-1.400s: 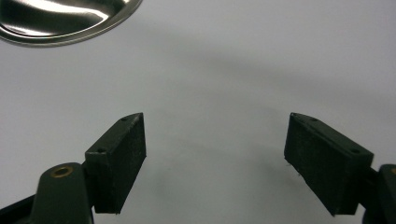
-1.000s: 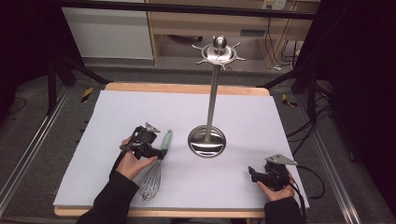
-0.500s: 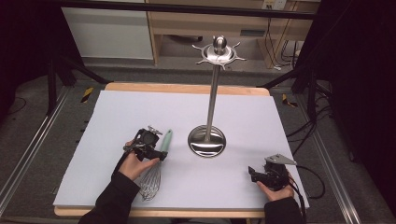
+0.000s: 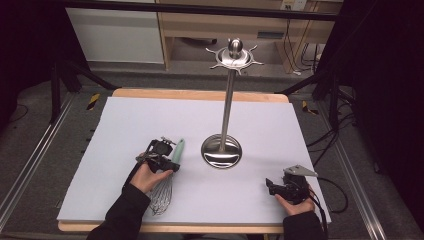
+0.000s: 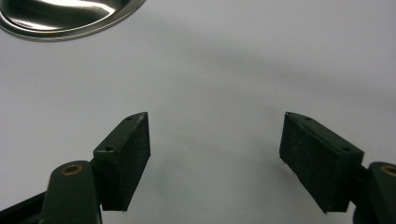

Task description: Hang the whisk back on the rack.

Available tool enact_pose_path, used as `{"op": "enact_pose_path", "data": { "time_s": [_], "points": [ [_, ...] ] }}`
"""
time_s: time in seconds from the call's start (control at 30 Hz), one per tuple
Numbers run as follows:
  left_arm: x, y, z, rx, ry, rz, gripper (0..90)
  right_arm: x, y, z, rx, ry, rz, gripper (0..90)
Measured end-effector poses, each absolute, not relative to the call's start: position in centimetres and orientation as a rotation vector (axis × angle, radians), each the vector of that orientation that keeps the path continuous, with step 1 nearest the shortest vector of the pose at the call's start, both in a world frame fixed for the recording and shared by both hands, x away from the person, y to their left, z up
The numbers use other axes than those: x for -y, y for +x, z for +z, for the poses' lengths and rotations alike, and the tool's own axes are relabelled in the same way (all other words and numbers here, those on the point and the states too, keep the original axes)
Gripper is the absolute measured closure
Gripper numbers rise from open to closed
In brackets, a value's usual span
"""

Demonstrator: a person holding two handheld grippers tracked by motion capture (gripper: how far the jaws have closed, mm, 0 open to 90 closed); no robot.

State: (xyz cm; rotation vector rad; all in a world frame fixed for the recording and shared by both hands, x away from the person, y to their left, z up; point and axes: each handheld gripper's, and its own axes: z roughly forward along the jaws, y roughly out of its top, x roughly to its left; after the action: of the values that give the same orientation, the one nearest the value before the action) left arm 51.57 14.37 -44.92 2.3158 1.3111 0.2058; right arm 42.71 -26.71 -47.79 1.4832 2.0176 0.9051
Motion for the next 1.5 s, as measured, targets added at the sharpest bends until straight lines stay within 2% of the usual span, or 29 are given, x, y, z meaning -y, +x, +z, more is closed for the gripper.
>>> {"op": "enact_pose_path", "data": {
  "time_s": [0.3,0.93,1.5],
  "points": [
    [-14.1,51.9,-45.2,-1.351,2.314,0.197,61.3,26.7,42.7,-47.8,-2.017,1.486,0.910,25.0],
    [-14.2,52.1,-45.1,-1.425,2.289,0.170,65.0,26.7,42.7,-47.8,-2.030,1.488,0.907,24.9],
    [-14.8,50.5,-43.0,-1.320,2.239,0.177,68.3,26.7,42.7,-47.8,-2.027,1.486,0.906,24.9]
  ]
}}
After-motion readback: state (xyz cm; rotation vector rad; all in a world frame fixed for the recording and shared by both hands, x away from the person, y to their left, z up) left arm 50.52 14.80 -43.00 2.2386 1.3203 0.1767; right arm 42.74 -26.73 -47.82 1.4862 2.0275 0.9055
